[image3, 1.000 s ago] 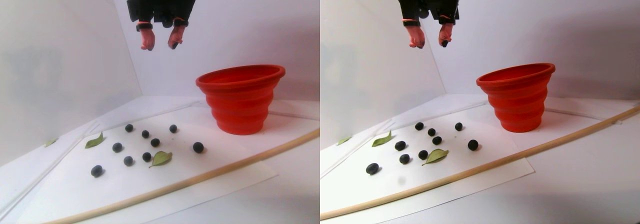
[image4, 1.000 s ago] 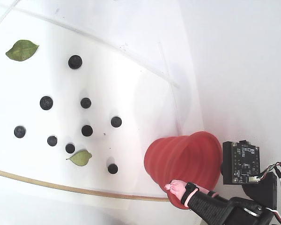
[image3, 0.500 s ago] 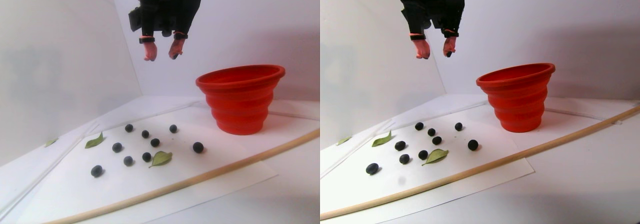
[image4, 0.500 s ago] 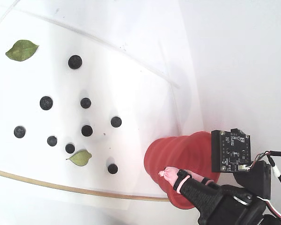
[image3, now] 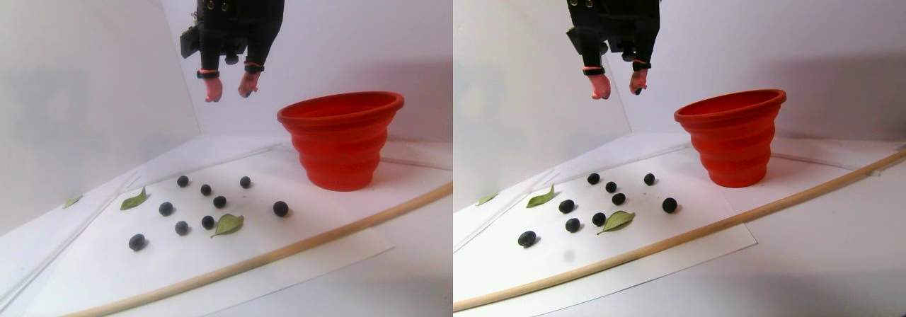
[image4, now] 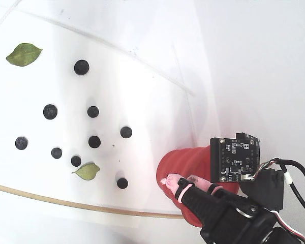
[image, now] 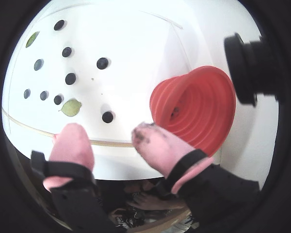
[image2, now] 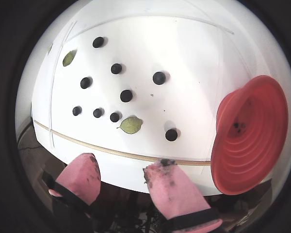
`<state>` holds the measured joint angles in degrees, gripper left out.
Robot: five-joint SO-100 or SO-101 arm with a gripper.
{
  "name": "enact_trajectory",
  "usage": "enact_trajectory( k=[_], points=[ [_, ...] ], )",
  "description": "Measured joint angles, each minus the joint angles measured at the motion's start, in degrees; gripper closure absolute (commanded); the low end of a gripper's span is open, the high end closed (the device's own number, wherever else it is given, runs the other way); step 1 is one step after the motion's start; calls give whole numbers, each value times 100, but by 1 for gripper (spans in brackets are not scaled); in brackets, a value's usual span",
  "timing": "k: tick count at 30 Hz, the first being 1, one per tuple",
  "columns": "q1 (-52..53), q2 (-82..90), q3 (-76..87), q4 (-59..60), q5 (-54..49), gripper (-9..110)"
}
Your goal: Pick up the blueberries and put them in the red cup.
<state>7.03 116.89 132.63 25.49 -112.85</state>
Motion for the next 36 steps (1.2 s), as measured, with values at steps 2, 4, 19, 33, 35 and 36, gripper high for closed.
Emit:
enact_trajectory(
  k=[2, 4, 19, 33, 35, 36],
  points=[
    [0, -79, 44, -114, -88, 83],
    [0, -105, 53, -176, -123, 83],
    [0, -1134, 44, -1239, -615, 82],
    [0, -1898, 44, -2136, -888, 82],
    [0, -2021, 44, -2268, -932, 81],
    [0, -2092, 44, -2329, -949, 81]
  ],
)
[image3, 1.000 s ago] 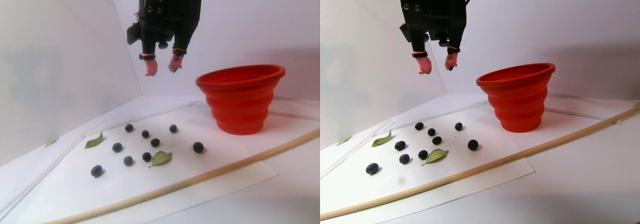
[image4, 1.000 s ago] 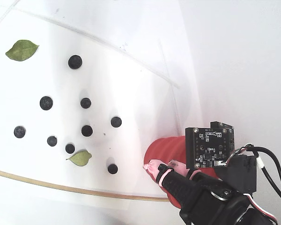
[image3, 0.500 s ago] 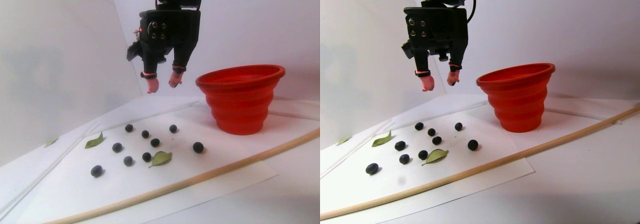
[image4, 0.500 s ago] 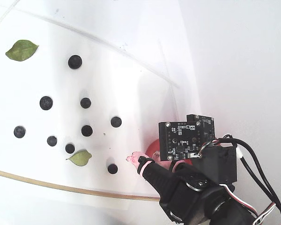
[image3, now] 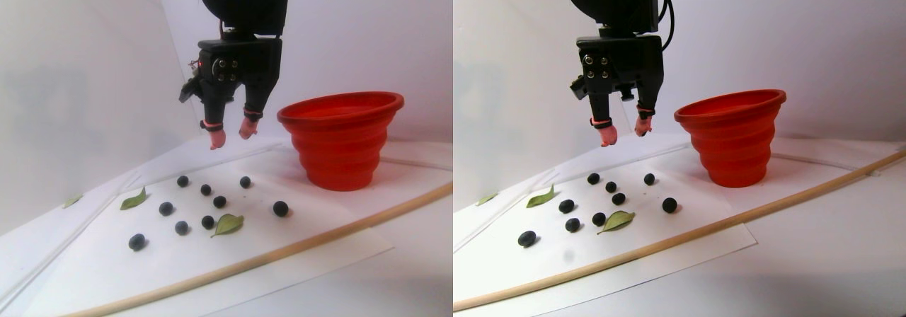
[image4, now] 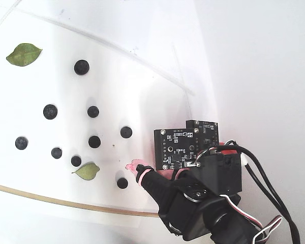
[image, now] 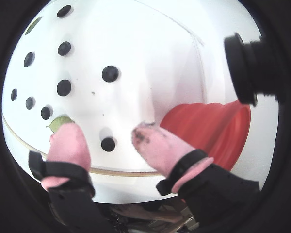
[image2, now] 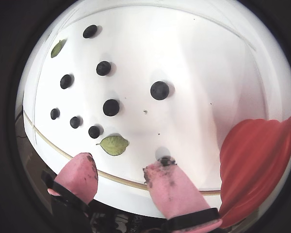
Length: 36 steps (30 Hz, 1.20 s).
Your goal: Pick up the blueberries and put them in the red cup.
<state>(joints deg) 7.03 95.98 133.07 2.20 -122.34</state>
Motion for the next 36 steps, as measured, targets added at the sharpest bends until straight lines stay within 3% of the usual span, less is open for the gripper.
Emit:
enact_trajectory(
  k=[36],
  points=[
    [246, -1758, -765, -1503, -308, 80]
  ],
)
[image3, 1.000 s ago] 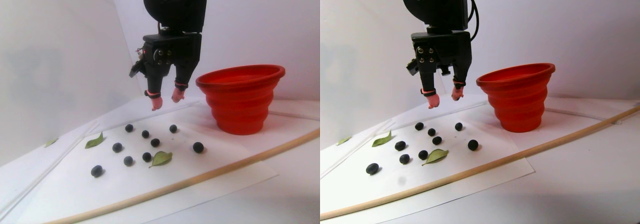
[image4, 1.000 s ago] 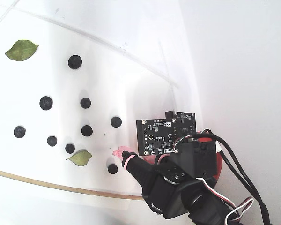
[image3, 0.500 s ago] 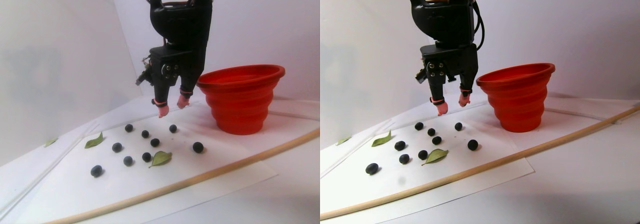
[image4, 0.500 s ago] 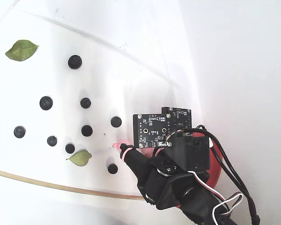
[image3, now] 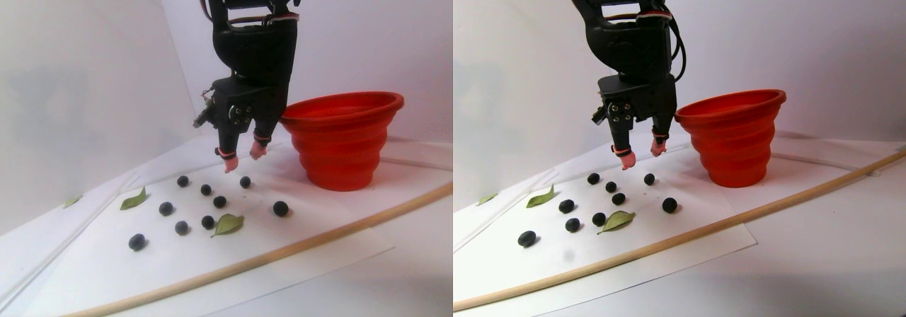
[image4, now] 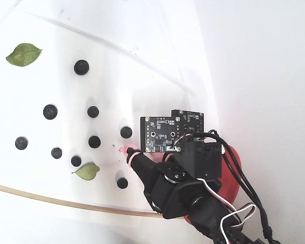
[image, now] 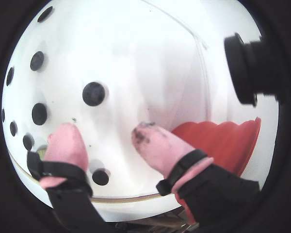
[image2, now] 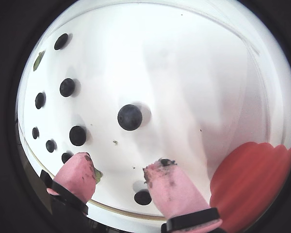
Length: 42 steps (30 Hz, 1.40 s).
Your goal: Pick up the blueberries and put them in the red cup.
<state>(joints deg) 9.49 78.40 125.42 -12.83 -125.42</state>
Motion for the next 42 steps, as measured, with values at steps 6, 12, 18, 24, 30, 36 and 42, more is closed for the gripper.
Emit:
enact_trajectory(
  k=[6, 12, 18, 24, 30, 36, 42],
  points=[
    [-26, -229, -158, -114, 0, 80],
    [-62, -483, -334, -255, -9, 80],
    [-53, -633, -396, -369, -132, 80],
    [-9, -932, -615, -466, -132, 80],
    [-9, -1063, -703, -466, -185, 80],
    [-9, -1248, -835, -571, -185, 80],
    [-9, -1397, -984, -580, -141, 81]
  ],
)
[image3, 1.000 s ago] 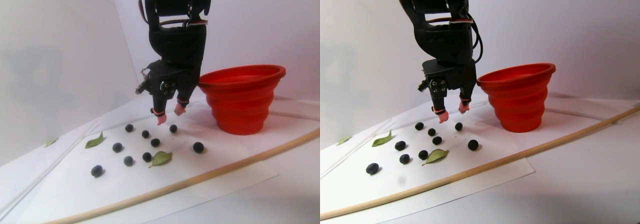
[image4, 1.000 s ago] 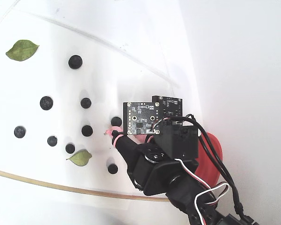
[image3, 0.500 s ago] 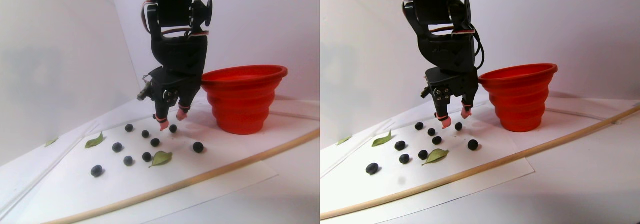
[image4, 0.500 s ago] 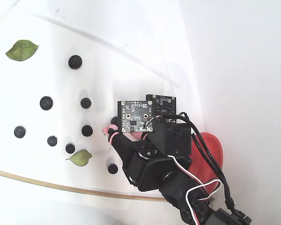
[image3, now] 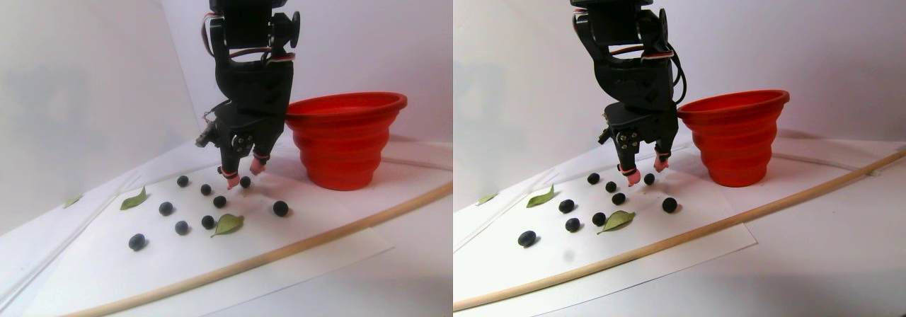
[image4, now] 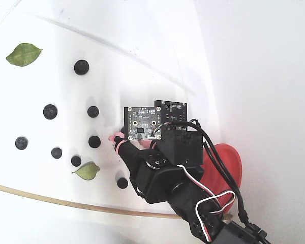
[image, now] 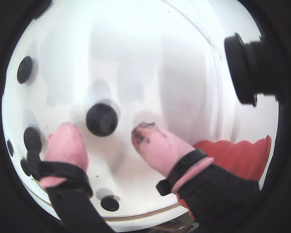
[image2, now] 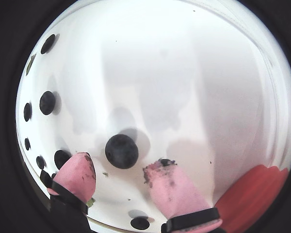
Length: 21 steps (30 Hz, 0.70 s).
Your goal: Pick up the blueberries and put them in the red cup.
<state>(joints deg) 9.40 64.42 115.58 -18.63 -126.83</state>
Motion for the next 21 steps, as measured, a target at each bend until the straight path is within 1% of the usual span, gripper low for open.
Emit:
enact_trajectory(
  k=[9, 21],
  points=[
    [-62, -185, -202, -9, 255, 81],
    [-62, -404, -404, -105, 299, 83]
  ],
)
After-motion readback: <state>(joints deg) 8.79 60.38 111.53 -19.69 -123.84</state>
